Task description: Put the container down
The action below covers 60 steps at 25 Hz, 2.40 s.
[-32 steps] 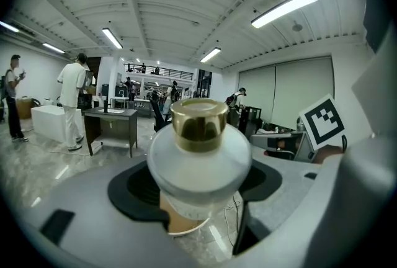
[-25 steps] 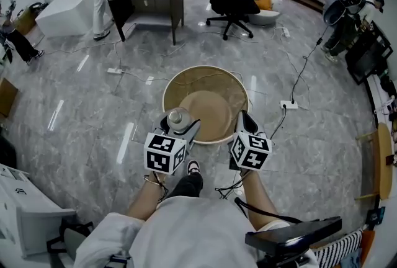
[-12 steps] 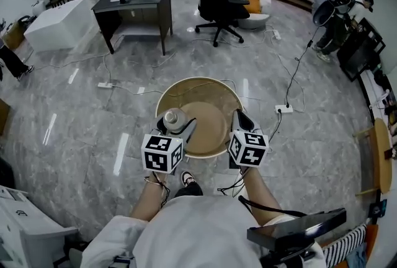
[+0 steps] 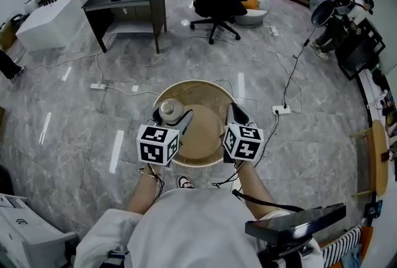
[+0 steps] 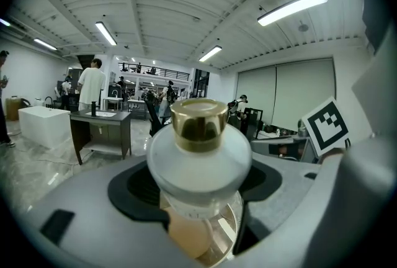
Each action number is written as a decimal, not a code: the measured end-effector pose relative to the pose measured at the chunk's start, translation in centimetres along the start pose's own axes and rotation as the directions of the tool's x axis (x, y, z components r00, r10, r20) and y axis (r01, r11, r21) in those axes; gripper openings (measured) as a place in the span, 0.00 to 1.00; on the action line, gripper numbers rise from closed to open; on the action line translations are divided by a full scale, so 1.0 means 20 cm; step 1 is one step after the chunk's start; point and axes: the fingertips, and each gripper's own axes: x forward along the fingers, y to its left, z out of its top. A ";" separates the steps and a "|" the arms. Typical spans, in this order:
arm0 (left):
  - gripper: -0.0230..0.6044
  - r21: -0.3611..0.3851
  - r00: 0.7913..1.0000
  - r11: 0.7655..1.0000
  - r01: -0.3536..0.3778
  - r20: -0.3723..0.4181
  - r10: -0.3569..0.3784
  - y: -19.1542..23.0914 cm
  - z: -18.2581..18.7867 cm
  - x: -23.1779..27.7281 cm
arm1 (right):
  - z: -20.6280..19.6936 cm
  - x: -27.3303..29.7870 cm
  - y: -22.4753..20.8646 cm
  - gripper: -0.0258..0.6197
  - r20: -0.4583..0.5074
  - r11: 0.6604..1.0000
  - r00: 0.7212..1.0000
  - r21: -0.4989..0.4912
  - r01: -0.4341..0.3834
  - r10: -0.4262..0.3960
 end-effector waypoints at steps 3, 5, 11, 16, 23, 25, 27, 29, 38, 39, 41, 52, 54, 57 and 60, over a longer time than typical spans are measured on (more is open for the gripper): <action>0.57 -0.002 1.000 1.000 0.000 -0.001 0.000 0.08 0.03 0.10 | 0.03 0.13 0.00 0.08 -0.006 1.000 1.000 -0.007 -0.005 0.005; 0.57 -0.008 1.000 1.000 -0.003 -0.002 0.003 0.12 0.04 0.16 | 0.05 0.21 0.00 0.08 -0.012 1.000 1.000 -0.013 -0.009 0.008; 0.57 -0.024 0.999 1.000 -0.011 -0.032 0.010 0.23 0.03 0.27 | 0.03 0.36 -0.02 0.08 -0.044 1.000 0.999 -0.007 -0.013 0.012; 0.57 -0.038 0.998 0.999 -0.023 -0.067 0.020 0.25 -0.01 0.35 | -0.02 0.43 -0.06 0.08 -0.085 1.000 0.996 -0.001 -0.028 0.028; 0.57 -0.075 0.994 0.995 -0.072 -0.090 0.065 0.21 -0.05 0.44 | -0.06 0.55 -0.13 0.08 -0.147 0.997 0.986 0.003 -0.083 0.083; 0.57 -0.088 0.992 0.992 -0.088 -0.096 0.079 0.21 -0.05 0.45 | -0.05 0.59 -0.12 0.08 -0.160 0.994 0.981 -0.014 -0.112 0.109; 0.57 -0.095 0.991 0.990 -0.101 -0.099 0.092 0.22 -0.06 0.47 | -0.04 0.63 -0.12 0.08 -0.167 0.991 0.978 -0.027 -0.133 0.127; 0.57 -0.102 0.989 0.988 -0.119 -0.102 0.108 0.24 -0.06 0.49 | -0.04 0.67 -0.12 0.08 -0.172 0.989 0.975 -0.029 -0.146 0.139; 0.57 -0.122 0.979 0.980 -0.157 -0.153 0.138 0.31 -0.18 0.58 | -0.20 0.83 -0.15 0.08 -0.245 0.985 0.955 0.007 -0.174 0.170; 0.57 -0.129 0.976 0.978 -0.166 -0.161 0.144 0.31 -0.21 0.59 | -0.24 0.85 -0.15 0.08 -0.259 0.984 0.950 0.010 -0.181 0.177; 0.57 -0.140 0.972 0.973 -0.182 -0.173 0.157 0.33 -0.29 0.62 | -0.32 0.89 -0.15 0.08 -0.282 0.981 0.941 0.010 -0.193 0.188; 0.57 -0.269 0.955 0.932 -0.245 -0.231 0.184 0.44 -0.89 0.81 | -0.94 1.15 -0.16 0.08 -0.400 0.972 0.887 0.055 -0.228 0.230; 0.57 -0.260 0.950 0.932 -0.253 -0.250 0.188 0.45 -1.02 0.83 | -1.08 1.16 -0.17 0.08 -0.422 0.972 0.876 0.060 -0.228 0.231; 0.57 -0.251 0.944 0.934 -0.254 -0.276 0.182 0.47 -1.20 0.84 | -1.24 1.17 -0.18 0.08 -0.446 0.972 0.865 0.058 -0.228 0.229; 0.57 -0.246 0.936 0.933 -0.262 -0.301 0.183 0.50 -1.35 0.84 | -1.36 1.20 -0.18 0.08 -0.466 0.971 0.855 0.054 -0.231 0.229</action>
